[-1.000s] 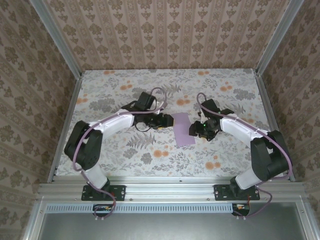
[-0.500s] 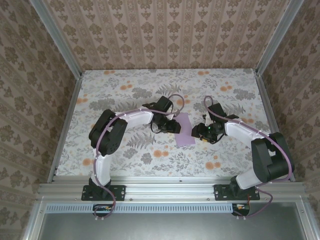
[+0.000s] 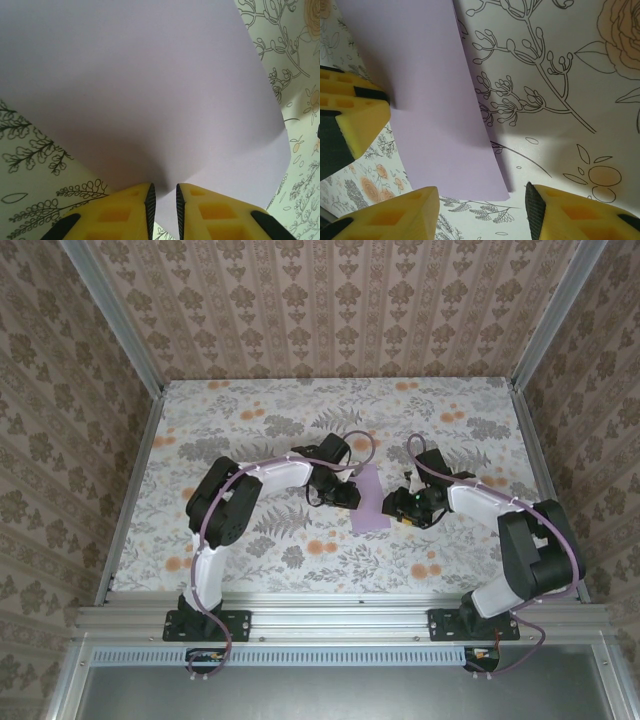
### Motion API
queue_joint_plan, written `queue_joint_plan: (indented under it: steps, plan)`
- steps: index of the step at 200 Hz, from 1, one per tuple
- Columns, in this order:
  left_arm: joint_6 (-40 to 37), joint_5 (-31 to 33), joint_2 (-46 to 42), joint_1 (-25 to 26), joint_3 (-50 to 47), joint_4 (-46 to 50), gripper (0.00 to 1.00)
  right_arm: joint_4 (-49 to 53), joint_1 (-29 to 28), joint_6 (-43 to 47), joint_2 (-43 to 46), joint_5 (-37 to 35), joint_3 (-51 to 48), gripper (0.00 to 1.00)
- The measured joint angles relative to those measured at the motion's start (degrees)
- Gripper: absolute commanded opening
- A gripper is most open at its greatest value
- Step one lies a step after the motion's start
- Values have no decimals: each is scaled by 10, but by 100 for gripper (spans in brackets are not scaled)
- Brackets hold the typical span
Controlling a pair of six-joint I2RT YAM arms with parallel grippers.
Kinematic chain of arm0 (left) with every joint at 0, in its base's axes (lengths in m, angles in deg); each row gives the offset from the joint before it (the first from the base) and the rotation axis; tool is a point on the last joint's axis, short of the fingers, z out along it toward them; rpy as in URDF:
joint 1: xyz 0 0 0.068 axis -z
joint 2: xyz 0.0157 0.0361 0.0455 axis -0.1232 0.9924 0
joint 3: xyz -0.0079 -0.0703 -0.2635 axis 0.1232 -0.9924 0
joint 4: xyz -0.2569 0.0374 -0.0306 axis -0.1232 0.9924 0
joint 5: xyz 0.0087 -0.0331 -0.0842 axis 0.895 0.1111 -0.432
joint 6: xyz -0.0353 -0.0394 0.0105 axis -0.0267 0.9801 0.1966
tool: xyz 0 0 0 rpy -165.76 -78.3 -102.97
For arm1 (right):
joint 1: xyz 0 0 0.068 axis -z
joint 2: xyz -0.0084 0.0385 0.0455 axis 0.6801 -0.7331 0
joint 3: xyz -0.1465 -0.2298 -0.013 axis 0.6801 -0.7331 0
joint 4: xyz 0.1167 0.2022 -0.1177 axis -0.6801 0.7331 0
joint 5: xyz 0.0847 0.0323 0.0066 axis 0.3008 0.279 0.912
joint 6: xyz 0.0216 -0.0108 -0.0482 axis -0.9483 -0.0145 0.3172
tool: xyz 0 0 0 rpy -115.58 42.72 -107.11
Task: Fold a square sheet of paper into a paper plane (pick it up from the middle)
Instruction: Third fold the triangle at the center of the table.
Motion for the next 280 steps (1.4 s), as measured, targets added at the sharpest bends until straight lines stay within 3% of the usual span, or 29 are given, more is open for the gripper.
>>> queue_joint_plan:
  steps: [156,280]
  plan:
    - [-28,10,6,2,9,13,22,-28,1,-4,-74,42,31,51]
    - [-31,8,7,1,9,13,21,-39,-12,-9,-62,104,34,50]
